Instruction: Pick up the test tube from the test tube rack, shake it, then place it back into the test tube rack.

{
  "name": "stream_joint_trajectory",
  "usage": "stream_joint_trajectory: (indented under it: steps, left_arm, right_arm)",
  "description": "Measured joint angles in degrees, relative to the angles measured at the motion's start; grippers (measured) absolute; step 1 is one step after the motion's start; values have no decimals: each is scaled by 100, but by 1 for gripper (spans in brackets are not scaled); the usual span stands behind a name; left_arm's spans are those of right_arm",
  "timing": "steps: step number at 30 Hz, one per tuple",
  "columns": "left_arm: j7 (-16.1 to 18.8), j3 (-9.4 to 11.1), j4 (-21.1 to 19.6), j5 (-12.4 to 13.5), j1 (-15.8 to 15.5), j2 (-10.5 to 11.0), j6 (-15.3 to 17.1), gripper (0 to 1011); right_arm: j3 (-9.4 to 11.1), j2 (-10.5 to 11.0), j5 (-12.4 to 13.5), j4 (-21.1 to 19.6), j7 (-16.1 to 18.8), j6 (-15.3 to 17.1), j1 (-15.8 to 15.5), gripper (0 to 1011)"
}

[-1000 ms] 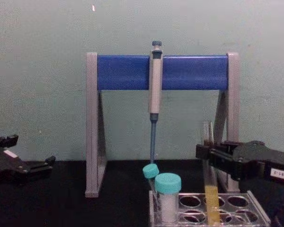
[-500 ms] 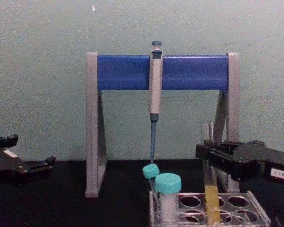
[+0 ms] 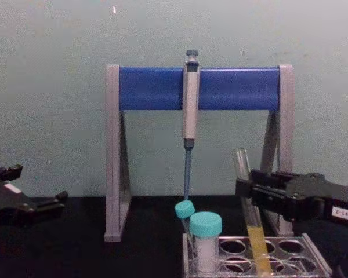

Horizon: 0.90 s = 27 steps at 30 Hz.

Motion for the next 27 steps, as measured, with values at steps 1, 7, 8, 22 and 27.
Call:
stream_joint_trajectory:
  steps: [1,7,8,22,27]
  left_arm:
    - [0,1,0,0,0,0,0,1001]
    - [0,0,0,0,-1,0,0,1001]
    - [0,0,0,0,0,0,0,1001]
    - [0,0,0,0,0,0,0,1001]
    - [0,0,0,0,0,0,0,1001]
  right_arm:
    - [0,0,0,0,0,0,0,493]
    - [-1,0,0,0,-1,0,0,671]
    - [-1,0,0,0,-1,0,0,691]
    - [-1,-1,1,0,-1,1,0,1000]
    - [-1,-1,1,0,-1,1,0,1000]
